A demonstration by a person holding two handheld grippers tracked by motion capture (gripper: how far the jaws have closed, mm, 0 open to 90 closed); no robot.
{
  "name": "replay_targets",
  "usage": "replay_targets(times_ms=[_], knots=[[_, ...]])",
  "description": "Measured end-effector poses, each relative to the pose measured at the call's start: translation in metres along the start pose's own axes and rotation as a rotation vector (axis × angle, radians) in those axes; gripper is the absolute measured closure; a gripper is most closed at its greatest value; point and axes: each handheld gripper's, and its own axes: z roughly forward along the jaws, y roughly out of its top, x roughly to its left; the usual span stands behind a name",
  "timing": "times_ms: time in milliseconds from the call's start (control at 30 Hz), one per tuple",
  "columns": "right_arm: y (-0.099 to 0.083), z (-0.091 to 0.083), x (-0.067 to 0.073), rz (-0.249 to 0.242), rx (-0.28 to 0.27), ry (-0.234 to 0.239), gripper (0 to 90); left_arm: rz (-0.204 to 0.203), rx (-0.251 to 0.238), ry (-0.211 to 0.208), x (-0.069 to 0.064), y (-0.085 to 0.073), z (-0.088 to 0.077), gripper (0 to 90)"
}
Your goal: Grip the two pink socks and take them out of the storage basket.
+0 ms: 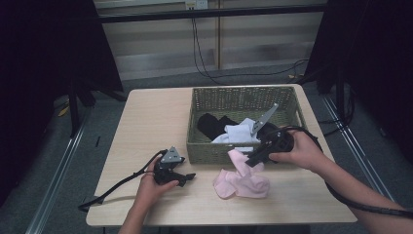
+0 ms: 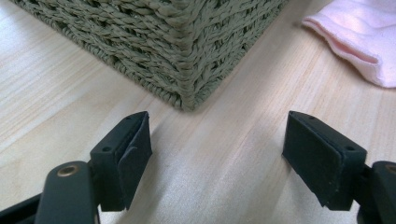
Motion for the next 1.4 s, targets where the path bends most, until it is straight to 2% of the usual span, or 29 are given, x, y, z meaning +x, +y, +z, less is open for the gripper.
replay_targets(times_ms=[533, 733, 867, 1167, 1400], knots=[[-0.013, 0.028, -0.001, 0.010, 0.025, 0.021, 78.0, 0.000, 0.000, 0.000, 0.000, 0.000, 0.000, 23.1], [-0.018, 0.032, -0.002, 0.029, 0.009, 0.032, 57.1, 0.000, 0.000, 0.000, 0.000, 0.000, 0.000, 23.1], [-0.024, 0.028, -0.004, 0.030, -0.024, 0.026, 49.1, 0.000, 0.000, 0.000, 0.000, 0.000, 0.000, 23.1], [-0.043, 0.021, -0.005, 0.027, -0.052, -0.011, 40.7, 0.000, 0.000, 0.000, 0.000, 0.000, 0.000, 23.1], [-0.059, 0.018, -0.006, 0.055, -0.071, -0.025, 37.4, 0.000, -0.001, 0.000, 0.000, 0.000, 0.000, 23.1]])
